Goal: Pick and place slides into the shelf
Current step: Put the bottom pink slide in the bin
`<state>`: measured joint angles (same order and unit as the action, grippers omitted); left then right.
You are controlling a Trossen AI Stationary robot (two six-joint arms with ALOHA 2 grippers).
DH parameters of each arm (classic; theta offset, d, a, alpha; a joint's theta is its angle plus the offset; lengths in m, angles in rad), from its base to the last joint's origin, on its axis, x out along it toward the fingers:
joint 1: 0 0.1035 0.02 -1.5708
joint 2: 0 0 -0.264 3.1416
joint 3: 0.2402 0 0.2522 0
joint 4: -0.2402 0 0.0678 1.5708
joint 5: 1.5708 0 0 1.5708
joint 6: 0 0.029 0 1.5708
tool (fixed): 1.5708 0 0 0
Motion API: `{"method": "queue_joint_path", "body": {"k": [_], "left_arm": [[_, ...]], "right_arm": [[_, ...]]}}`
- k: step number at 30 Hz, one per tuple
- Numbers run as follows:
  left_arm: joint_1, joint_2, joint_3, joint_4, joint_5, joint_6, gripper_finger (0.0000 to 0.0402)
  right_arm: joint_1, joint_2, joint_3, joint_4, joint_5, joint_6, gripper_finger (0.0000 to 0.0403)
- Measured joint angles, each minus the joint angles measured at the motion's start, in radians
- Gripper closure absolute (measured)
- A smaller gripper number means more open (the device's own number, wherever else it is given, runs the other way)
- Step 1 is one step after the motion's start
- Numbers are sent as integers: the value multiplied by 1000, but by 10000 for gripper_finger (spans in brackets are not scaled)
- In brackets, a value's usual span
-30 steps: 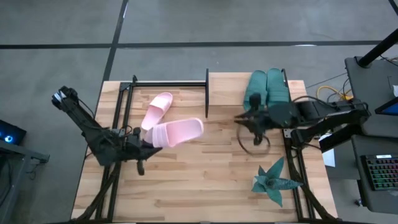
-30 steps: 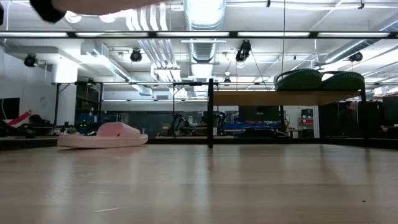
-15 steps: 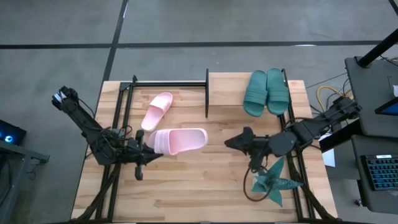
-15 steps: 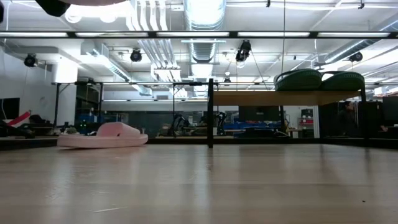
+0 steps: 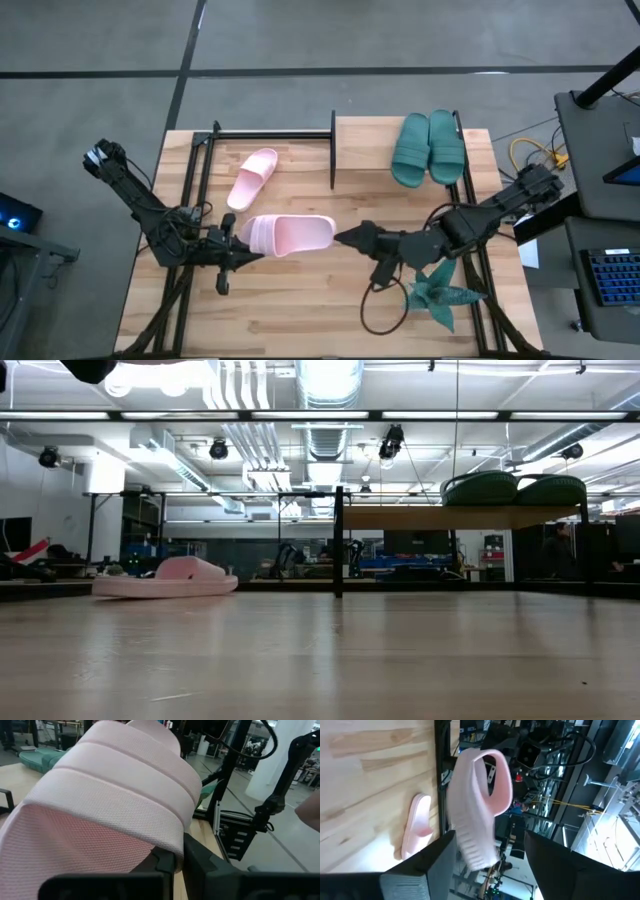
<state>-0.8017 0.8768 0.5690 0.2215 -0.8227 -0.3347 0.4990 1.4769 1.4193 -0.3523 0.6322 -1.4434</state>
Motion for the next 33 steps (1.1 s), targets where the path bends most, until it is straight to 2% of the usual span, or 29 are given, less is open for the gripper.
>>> {"method": "queue_joint_path", "body": {"k": [6, 10, 17, 24, 30, 33], "left_arm": [[0, 0, 0, -1, 15, 1, 402], [0, 0, -1, -1, 24, 0, 402], [2, -1, -1, 1, 45, 0, 401], [0, -2, 0, 7, 67, 2, 401], [1, 7, 1, 5, 76, 2, 401], [1, 7, 0, 7, 74, 3, 401]], "right_arm": [[-8, 75, 81, -21, 3, -5, 186], [-14, 104, 115, -96, 55, -5, 191], [-16, 109, 117, -176, 62, -5, 193], [-8, 110, 116, -227, 136, 11, 193], [-6, 110, 116, -235, 121, 28, 193], [-7, 110, 116, -232, 71, 66, 194]]}}
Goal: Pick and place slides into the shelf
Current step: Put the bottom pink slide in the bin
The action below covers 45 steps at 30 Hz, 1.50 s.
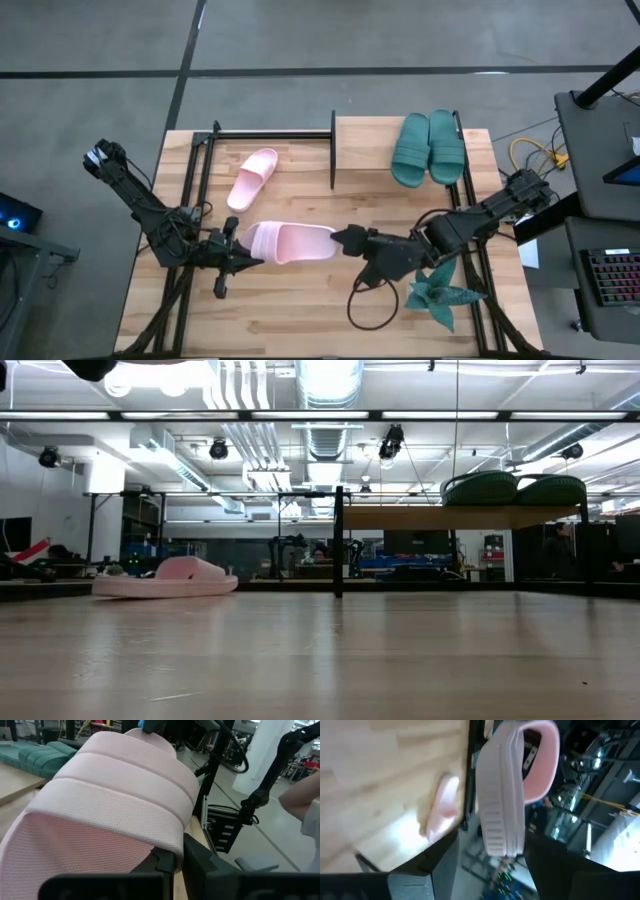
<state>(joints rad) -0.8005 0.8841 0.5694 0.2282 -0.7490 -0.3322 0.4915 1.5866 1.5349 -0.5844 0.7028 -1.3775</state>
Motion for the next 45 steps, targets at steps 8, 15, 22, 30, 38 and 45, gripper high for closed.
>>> {"method": "queue_joint_path", "body": {"k": [8, 15, 22, 30, 38, 45], "left_arm": [[0, 5, 1, 1, -4, 1, 401], [-2, 7, 0, -1, -6, 2, 401], [0, 10, -1, 8, -13, 211, 345], [1, 17, 4, 7, -39, 375, 210], [1, -20, 2, 1, -132, 376, 167], [1, -24, 2, 1, -326, 375, 167]], "right_arm": [[1, 12, -1, 62, -77, 16, 227], [1, 28, -2, 60, -72, 13, 344], [1, 14, -2, 41, -55, 106, 363], [5, -56, -2, -137, 46, 324, 363], [12, -113, -2, -315, 313, 632, 363], [-1, -120, -2, -434, 411, 946, 363]]}}
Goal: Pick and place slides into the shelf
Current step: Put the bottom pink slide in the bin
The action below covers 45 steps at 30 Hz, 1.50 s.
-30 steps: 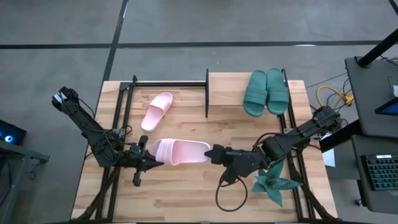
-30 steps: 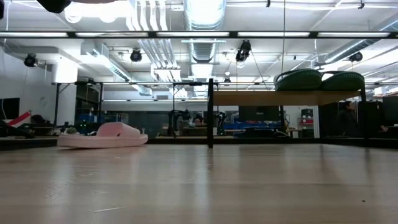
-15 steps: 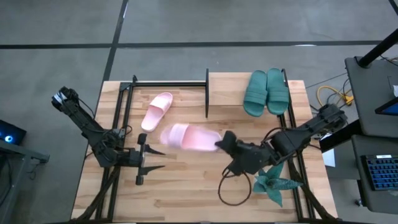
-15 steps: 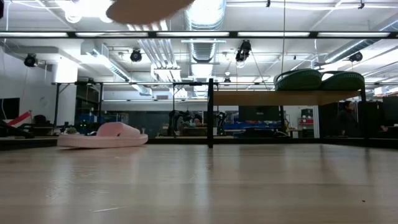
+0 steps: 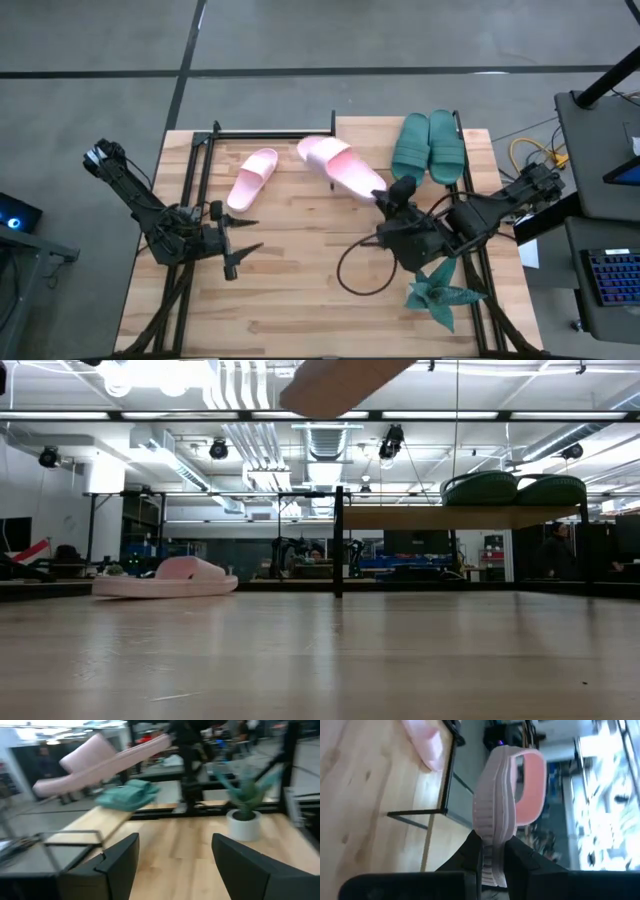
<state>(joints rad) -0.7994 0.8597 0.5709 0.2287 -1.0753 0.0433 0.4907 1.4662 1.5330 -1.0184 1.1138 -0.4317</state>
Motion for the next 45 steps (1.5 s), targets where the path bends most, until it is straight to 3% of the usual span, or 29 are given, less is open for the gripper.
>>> {"method": "queue_joint_path", "body": {"k": [4, 13, 20, 25, 35, 40, 45], "left_arm": [[0, 5, -3, 0, -81, -8, 167], [0, 11, -6, -3, -85, -9, 167], [0, 11, -7, -7, -85, -9, 167], [0, 11, -17, -18, -85, -10, 167], [0, 11, -19, -31, -85, -10, 167], [0, 11, -19, -30, -85, -10, 167], [0, 12, -20, -30, -85, -10, 167]], "right_arm": [[-45, 8, 0, -61, 20, 199, 363], [-243, 58, 0, -161, 12, 477, 363], [-363, 99, 0, -175, 3, 505, 364], [-417, 146, 0, -248, -102, 583, 366], [-461, 258, -2, -315, -135, 645, 366], [-464, 265, -2, -316, -258, 641, 366], [-466, 264, -2, -318, -294, 635, 313]]}}
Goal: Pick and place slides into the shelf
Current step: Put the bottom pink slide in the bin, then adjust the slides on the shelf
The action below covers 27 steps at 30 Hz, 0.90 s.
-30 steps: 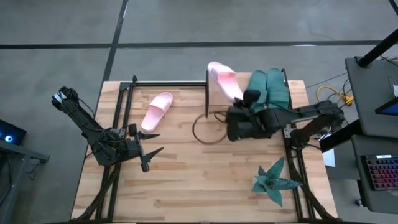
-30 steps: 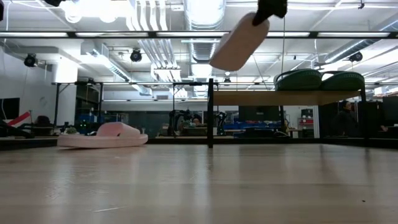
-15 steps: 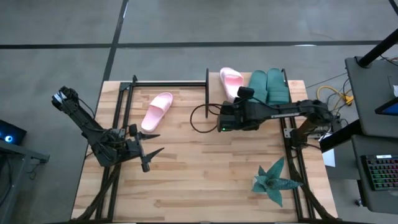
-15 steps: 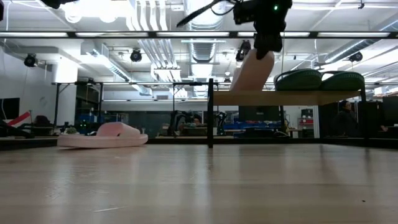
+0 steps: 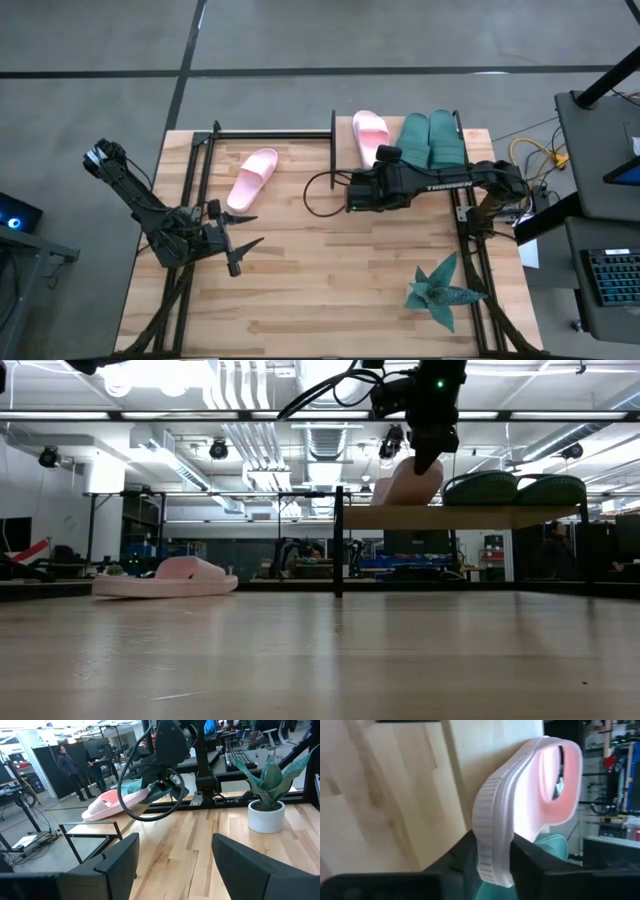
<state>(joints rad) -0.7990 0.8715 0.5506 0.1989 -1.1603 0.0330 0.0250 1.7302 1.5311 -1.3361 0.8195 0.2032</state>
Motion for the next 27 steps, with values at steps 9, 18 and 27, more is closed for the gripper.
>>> {"method": "queue_joint_path", "body": {"k": [9, 18, 27], "left_arm": [[0, 0, -1, 0, 0, -1, 167], [0, 0, -1, 0, 1, -2, 167], [0, 10, -6, 2, 3, -4, 167]], "right_arm": [[-2, -2, 4, -2, -69, -29, 204], [-2, -3, 102, -107, -69, -54, 183], [23, -111, 136, -233, -100, -133, 200]]}}
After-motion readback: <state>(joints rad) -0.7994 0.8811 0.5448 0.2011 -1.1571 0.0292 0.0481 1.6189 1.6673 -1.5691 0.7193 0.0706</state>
